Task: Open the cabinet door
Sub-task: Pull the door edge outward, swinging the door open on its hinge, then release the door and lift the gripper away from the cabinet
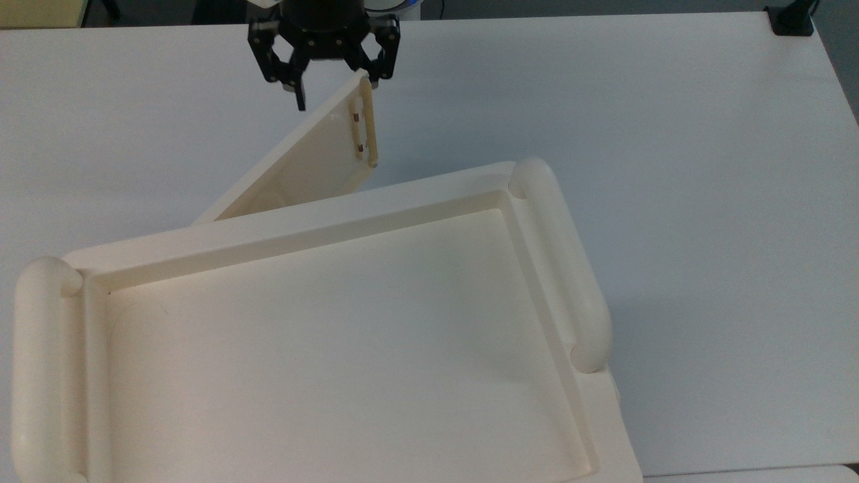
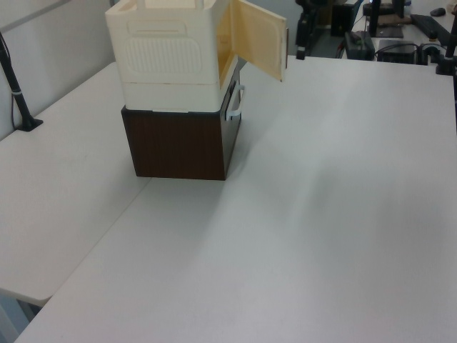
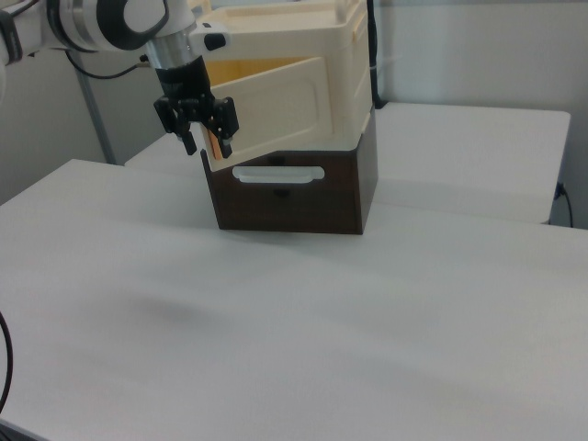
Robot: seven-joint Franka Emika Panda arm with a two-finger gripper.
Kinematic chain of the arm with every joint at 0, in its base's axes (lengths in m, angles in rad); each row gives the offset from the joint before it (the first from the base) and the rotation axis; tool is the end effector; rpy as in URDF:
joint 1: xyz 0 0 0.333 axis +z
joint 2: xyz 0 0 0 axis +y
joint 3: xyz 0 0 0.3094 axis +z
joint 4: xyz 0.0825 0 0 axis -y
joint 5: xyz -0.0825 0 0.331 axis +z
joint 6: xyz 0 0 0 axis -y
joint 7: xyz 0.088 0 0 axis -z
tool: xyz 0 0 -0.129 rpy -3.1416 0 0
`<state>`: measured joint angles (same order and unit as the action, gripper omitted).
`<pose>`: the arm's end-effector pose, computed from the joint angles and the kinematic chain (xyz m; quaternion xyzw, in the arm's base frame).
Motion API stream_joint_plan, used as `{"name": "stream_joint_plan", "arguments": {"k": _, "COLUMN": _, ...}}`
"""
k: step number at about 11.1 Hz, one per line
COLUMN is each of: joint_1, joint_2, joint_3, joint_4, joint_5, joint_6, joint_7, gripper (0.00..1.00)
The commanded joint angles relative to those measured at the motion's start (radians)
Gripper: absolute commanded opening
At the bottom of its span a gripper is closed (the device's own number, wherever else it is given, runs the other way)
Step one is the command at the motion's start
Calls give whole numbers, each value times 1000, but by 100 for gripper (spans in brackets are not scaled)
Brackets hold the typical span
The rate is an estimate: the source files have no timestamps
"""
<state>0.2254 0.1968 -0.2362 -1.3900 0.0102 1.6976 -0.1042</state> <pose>0.5742 0.0089 0.5818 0.9969 0.0498 0.0570 0.0209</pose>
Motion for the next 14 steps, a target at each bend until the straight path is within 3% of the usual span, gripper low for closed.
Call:
{"name": "stream_joint_plan", "arguments": {"k": 1, "joint_1": -79, "joint_2": -97, "joint_3": 0, "joint_4": -38, "joint_5": -2, "joint_6": -168, "joint_7": -60, "gripper": 100}}
{"name": "stream_joint_plan", "arguments": {"k": 3, "joint_1": -119, "joint_2": -120, "joint_3": -2, "joint_4": -37, "joint_5": -19, "joint_6": -272, "joint_7": -35, "gripper": 100}}
{"name": "stream_joint_plan", "arguments": {"k": 5, "joint_1": -104, "joint_2": -120, "joint_3": 11, "joint_4": -37, "joint_5": -134, "joint_6": -317, "joint_7": 94, "gripper": 100}}
{"name": "stream_joint_plan", "arguments": {"k": 6, "joint_1": -100, "joint_2": -119, "joint_3": 14, "joint_4": -37, "joint_5": -134, "joint_6": -309, "joint_7": 151, "gripper": 100}}
{"name": "stream_joint_plan", "arguments": {"k": 13, "joint_1": -101, "joint_2": -115, "joint_3": 2, "joint_4": -37, "joint_5": -115, "joint_6": -240, "joint_7": 152, "gripper": 100}}
{"name": "stream_joint_plan", "arguments": {"k": 14, "joint_1": -107, "joint_2": -115, "joint_3": -1, "joint_4": -37, "joint_5": -75, "joint_6": -240, "joint_7": 132, "gripper": 100}}
